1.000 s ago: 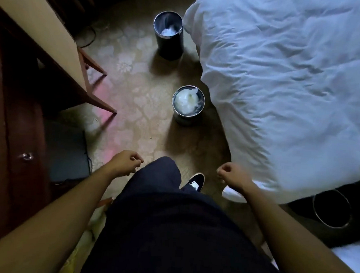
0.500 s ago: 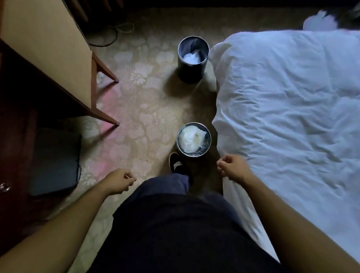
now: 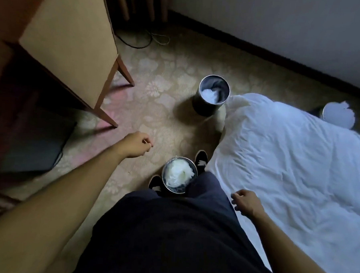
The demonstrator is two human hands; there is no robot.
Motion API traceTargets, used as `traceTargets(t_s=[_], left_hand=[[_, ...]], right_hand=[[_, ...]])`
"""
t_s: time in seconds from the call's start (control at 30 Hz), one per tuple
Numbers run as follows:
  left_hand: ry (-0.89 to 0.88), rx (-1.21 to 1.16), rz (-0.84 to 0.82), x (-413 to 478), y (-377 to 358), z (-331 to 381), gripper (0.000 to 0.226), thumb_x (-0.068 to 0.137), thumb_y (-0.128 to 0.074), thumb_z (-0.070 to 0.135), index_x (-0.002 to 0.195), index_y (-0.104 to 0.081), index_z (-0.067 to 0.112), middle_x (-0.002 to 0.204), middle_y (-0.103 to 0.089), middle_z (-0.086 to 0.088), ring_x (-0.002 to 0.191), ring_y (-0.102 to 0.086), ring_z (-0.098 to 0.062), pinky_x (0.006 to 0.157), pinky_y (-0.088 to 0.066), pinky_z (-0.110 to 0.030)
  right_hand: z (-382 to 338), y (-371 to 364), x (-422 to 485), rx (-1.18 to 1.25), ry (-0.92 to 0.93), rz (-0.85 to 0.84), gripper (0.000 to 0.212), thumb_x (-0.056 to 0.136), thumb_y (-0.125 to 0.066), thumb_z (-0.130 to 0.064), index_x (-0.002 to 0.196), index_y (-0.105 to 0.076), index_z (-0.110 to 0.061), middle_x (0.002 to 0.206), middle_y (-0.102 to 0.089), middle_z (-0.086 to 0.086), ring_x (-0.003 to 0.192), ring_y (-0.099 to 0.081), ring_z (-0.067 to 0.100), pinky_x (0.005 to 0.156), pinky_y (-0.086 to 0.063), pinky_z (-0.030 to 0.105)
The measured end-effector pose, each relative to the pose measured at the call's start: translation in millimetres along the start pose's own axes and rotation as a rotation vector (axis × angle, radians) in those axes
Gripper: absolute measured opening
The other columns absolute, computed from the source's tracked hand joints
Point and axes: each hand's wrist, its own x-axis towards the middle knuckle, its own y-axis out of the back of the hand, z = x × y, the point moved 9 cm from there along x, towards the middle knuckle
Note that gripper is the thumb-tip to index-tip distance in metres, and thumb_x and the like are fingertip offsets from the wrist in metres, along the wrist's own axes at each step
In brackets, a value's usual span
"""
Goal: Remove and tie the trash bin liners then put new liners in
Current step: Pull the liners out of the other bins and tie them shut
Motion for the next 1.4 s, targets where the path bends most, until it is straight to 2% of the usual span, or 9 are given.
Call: traceTargets(t_s=[0.17, 0.3, 0.4, 0.63, 0.73, 0.87, 1.03, 1.27, 1.4], left_hand=[[0.246, -0.193, 0.078, -12.4, -27.3, -47.2, 0.016, 0.095, -0.054, 0.018, 0.091, -0.069, 0.018, 0.095, -0.072, 0.002, 0.082, -0.069, -0.019, 0.069, -0.052, -0.026], [0.492, -0.407, 0.176, -59.9, -83.4, -77.3, 0.019, 0.097, -0.053, 0.018, 0.084, -0.067, 0.019, 0.086, -0.071, 0.001, 0.075, -0.067, -0.018, 0.065, -0.05, -0.022], [0.647, -0.592, 0.242, -97.8, -142.8, -80.1, 0.017, 0.1, -0.053, 0.012, 0.091, -0.067, 0.011, 0.087, -0.068, -0.008, 0.063, -0.06, -0.017, 0.049, -0.044, -0.017], [0.859, -0.829, 0.377, -156.0, -263.0, -75.0, 0.013, 0.094, -0.06, 0.017, 0.087, -0.07, 0.018, 0.085, -0.073, -0.005, 0.075, -0.067, -0.022, 0.073, -0.055, -0.033], [0.866, -0.926, 0.425, -145.0, -310.4, -83.0, 0.016, 0.096, -0.055, 0.015, 0.087, -0.067, 0.021, 0.088, -0.072, -0.011, 0.07, -0.065, -0.023, 0.067, -0.053, -0.036], [0.838, -1.007, 0.542, -106.2, -358.6, -108.2, 0.019, 0.1, -0.052, 0.014, 0.087, -0.063, 0.022, 0.092, -0.069, -0.011, 0.074, -0.067, -0.024, 0.074, -0.058, -0.044], [0.754, -1.065, 0.577, -38.4, -426.3, -138.6, 0.013, 0.102, -0.052, 0.017, 0.102, -0.064, 0.022, 0.097, -0.068, -0.004, 0.084, -0.069, -0.019, 0.067, -0.057, -0.032], [0.625, -0.818, 0.637, 15.8, -493.4, -141.1, 0.012, 0.096, -0.059, 0.022, 0.093, -0.066, 0.031, 0.095, -0.072, 0.002, 0.082, -0.07, -0.015, 0.073, -0.055, -0.029], [0.456, -0.815, 0.752, 27.6, -486.6, -100.6, 0.014, 0.098, -0.055, 0.013, 0.105, -0.067, 0.015, 0.094, -0.072, -0.002, 0.079, -0.071, -0.019, 0.06, -0.051, -0.024]], right_hand=[[-102.1, 51.5, 77.5, -0.324, 0.241, -0.077, 0.021, 0.09, -0.058, -0.027, 0.083, -0.07, -0.012, 0.078, -0.074, 0.006, 0.076, -0.071, 0.025, 0.078, -0.059, 0.041], [-203.1, 53.2, 106.0, -0.603, 0.499, -0.205, 0.022, 0.089, -0.057, -0.025, 0.075, -0.068, -0.012, 0.076, -0.071, 0.01, 0.076, -0.068, 0.03, 0.067, -0.052, 0.035], [-260.6, 28.4, 106.1, -0.777, 0.681, -0.284, 0.023, 0.092, -0.058, -0.029, 0.074, -0.066, -0.018, 0.076, -0.066, 0.004, 0.074, -0.062, 0.024, 0.066, -0.044, 0.029], [-277.9, -74.2, 88.5, -0.915, 0.901, -0.505, 0.008, 0.09, -0.064, -0.031, 0.09, -0.072, -0.027, 0.087, -0.07, 0.001, 0.088, -0.069, 0.023, 0.069, -0.051, 0.024], [-258.9, -109.6, 92.7, -1.004, 0.957, -0.525, 0.012, 0.09, -0.063, -0.034, 0.094, -0.072, -0.025, 0.097, -0.073, 0.005, 0.095, -0.068, 0.025, 0.082, -0.054, 0.031], [-214.5, -141.3, 124.7, -1.031, 0.986, -0.545, 0.01, 0.091, -0.065, -0.03, 0.096, -0.072, -0.023, 0.1, -0.073, 0.007, 0.094, -0.068, 0.026, 0.085, -0.056, 0.037], [-166.0, -172.4, 196.5, -1.079, 1.048, -0.46, 0.014, 0.091, -0.065, -0.031, 0.099, -0.074, -0.024, 0.091, -0.072, -0.002, 0.089, -0.068, 0.018, 0.079, -0.05, 0.028], [-120.9, -193.6, 260.7, -1.214, 1.268, -0.311, 0.016, 0.089, -0.065, -0.029, 0.097, -0.073, -0.019, 0.096, -0.073, 0.003, 0.094, -0.069, 0.023, 0.084, -0.055, 0.032], [-111.4, -191.0, 227.3, -1.2, 1.467, -0.238, 0.014, 0.089, -0.061, -0.027, 0.094, -0.072, -0.02, 0.094, -0.071, 0.003, 0.091, -0.066, 0.025, 0.08, -0.054, 0.031]])
